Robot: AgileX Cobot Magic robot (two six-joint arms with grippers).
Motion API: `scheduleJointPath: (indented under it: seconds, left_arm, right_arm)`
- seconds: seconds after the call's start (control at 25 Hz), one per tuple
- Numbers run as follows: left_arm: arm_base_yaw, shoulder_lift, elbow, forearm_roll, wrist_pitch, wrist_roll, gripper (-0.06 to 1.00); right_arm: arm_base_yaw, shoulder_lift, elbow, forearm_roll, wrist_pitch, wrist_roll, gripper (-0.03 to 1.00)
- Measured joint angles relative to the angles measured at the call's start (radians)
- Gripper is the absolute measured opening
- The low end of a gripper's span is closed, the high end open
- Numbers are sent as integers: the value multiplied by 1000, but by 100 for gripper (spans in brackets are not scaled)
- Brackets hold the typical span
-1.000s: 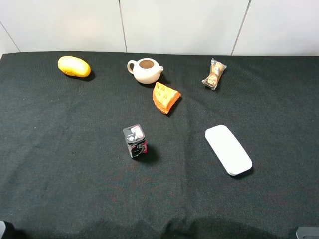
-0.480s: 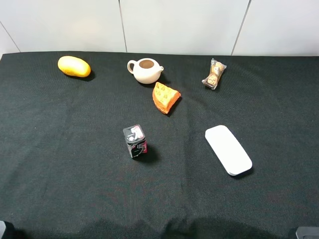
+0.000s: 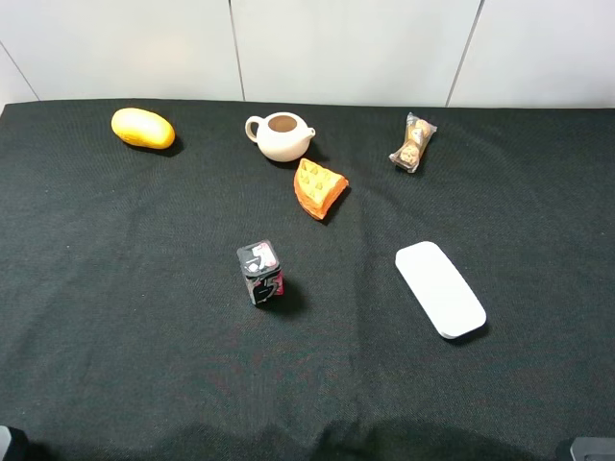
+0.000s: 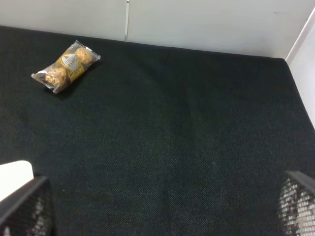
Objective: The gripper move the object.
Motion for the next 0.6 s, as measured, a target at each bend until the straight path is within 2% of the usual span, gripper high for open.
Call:
scheduleJointPath:
  seconds: [0.32,0.6]
  left_arm:
    - [109,0,0,0,0,15,99]
    - [116,0,0,-1,0,15,99]
  right_arm:
    - [0,0,0,0,0,0,69]
    - [0,0,0,0,0,0,69]
